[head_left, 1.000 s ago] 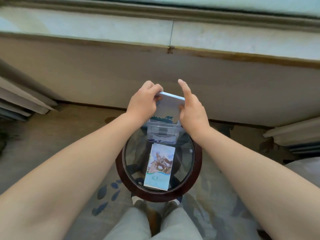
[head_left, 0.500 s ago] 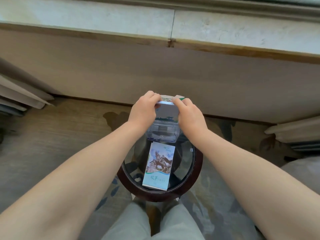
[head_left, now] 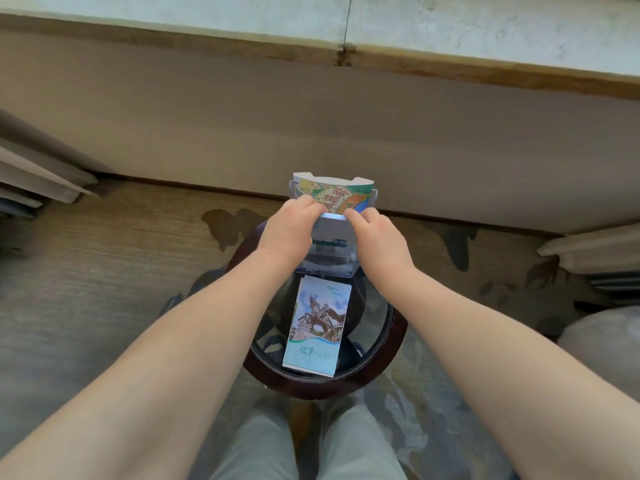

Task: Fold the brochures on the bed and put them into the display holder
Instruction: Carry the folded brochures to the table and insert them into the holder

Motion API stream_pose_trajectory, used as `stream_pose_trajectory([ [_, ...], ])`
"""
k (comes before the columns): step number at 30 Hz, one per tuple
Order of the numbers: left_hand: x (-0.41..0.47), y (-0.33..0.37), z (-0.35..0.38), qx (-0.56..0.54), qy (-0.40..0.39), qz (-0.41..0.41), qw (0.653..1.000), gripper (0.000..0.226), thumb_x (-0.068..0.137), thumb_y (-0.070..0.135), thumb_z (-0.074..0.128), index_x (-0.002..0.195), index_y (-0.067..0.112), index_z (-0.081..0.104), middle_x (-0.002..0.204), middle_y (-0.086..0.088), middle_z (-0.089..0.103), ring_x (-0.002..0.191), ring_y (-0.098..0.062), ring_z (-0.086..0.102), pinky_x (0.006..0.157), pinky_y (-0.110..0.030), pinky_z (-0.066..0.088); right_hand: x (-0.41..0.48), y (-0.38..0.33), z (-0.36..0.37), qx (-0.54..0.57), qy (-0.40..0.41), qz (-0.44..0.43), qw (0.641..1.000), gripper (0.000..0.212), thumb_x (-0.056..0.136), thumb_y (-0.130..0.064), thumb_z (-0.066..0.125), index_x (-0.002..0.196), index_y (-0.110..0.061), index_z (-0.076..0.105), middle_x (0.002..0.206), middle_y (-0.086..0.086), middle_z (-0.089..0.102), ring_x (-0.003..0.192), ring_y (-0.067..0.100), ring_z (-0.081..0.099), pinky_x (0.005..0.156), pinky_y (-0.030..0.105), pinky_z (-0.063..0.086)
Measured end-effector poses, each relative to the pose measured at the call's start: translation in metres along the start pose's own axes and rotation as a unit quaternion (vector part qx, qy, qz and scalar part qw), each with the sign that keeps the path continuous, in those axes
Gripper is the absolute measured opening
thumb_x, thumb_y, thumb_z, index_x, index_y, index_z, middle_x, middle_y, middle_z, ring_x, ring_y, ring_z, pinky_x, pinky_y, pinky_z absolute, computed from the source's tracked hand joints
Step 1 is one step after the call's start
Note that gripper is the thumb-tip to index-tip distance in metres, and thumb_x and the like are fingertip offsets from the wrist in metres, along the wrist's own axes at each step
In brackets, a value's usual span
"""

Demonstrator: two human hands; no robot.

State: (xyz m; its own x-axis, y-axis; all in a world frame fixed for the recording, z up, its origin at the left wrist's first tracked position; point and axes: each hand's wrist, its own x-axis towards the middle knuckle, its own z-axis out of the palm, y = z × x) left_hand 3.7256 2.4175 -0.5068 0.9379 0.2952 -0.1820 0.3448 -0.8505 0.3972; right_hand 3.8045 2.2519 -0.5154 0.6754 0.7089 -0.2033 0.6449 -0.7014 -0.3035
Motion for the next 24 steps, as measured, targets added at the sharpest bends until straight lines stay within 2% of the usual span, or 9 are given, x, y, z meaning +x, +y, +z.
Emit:
stream_pose_trajectory([
  [7,-0.002,-0.003,0.010,0.024,-0.001,0.002,1.000,0.054,0.086,-0.002,0.073,0.136,0.014,0.060,0.127,-0.008,0.060,0.117,-0.028,0.054,0.081,-0.043,0.058,-0.003,-0.001,0.013,0.000,-0.016,0.019,1.000,0.078,0.089,-0.011,0.078,0.154,-0.018,0.036,0.138,0.009,0.049,0.116,0.022,0.051,0.082,0.034,0.055],
  [10,-0.007,-0.002,0.012,0.056,0.010,0.015,0.998,0.065,0.085,-0.002,0.074,0.145,0.014,0.054,0.132,-0.009,0.060,0.122,-0.028,0.052,0.088,-0.042,0.055,-0.004,-0.002,0.018,0.005,-0.015,0.020,1.000,0.090,0.089,-0.006,0.075,0.161,-0.018,0.024,0.151,0.011,0.039,0.128,0.025,0.047,0.087,0.034,0.056],
  [12,-0.013,-0.003,0.015,0.088,0.015,0.027,0.996,0.068,0.085,0.003,0.074,0.148,0.014,0.051,0.135,-0.009,0.059,0.125,-0.028,0.051,0.097,-0.042,0.048,-0.009,-0.004,0.021,-0.003,-0.009,0.011,1.000,0.097,0.087,-0.005,0.077,0.164,-0.017,0.019,0.160,0.014,0.030,0.140,0.028,0.041,0.100,0.037,0.053],
  [14,-0.021,-0.005,0.018,0.108,0.025,0.032,0.993,0.073,0.086,0.008,0.074,0.153,0.015,0.044,0.139,-0.009,0.056,0.130,-0.028,0.048,0.105,-0.041,0.043,-0.015,-0.003,0.023,-0.021,0.004,0.002,1.000,0.102,0.083,-0.004,0.080,0.164,-0.015,0.019,0.165,0.017,0.025,0.146,0.031,0.035,0.116,0.042,0.042],
  [17,-0.039,-0.008,0.025,0.137,0.043,0.027,0.989,0.086,0.086,0.013,0.072,0.160,0.017,0.028,0.156,-0.015,0.039,0.147,-0.033,0.033,0.118,-0.045,0.032,-0.027,0.002,0.028,-0.019,0.037,0.025,0.999,0.105,0.081,-0.005,0.082,0.164,-0.016,0.018,0.167,0.019,0.018,0.148,0.034,0.030,0.122,0.049,0.033],
  [20,-0.062,-0.014,0.039,0.161,0.034,0.017,0.986,0.095,0.089,0.019,0.068,0.163,0.022,0.008,0.169,-0.018,0.009,0.156,-0.038,0.012,0.125,-0.051,0.021,-0.046,0.008,0.041,0.008,0.048,0.061,0.997,0.114,0.082,-0.006,0.080,0.165,-0.021,0.003,0.171,0.014,0.000,0.154,0.034,0.017,0.125,0.052,0.026],
  [22,-0.079,-0.019,0.053,0.162,0.010,-0.007,0.987,0.097,0.092,0.023,0.064,0.163,0.026,-0.003,0.170,-0.015,-0.004,0.158,-0.036,0.004,0.126,-0.051,0.018,-0.060,0.013,0.056,0.025,0.035,0.096,0.994,0.116,0.083,-0.008,0.078,0.164,-0.025,-0.003,0.171,0.010,-0.008,0.155,0.033,0.010,0.125,0.053,0.026],
  [24,-0.095,-0.023,0.071,0.158,-0.032,-0.024,0.987,0.095,0.096,0.027,0.059,0.162,0.028,-0.008,0.170,-0.013,-0.011,0.158,-0.034,0.001,0.126,-0.049,0.017,-0.073,0.017,0.074,0.020,-0.006,0.132,0.991,0.111,0.088,-0.015,0.074,0.164,-0.030,-0.005,0.172,0.009,-0.013,0.158,0.034,0.000,0.128,0.053,0.013],
])
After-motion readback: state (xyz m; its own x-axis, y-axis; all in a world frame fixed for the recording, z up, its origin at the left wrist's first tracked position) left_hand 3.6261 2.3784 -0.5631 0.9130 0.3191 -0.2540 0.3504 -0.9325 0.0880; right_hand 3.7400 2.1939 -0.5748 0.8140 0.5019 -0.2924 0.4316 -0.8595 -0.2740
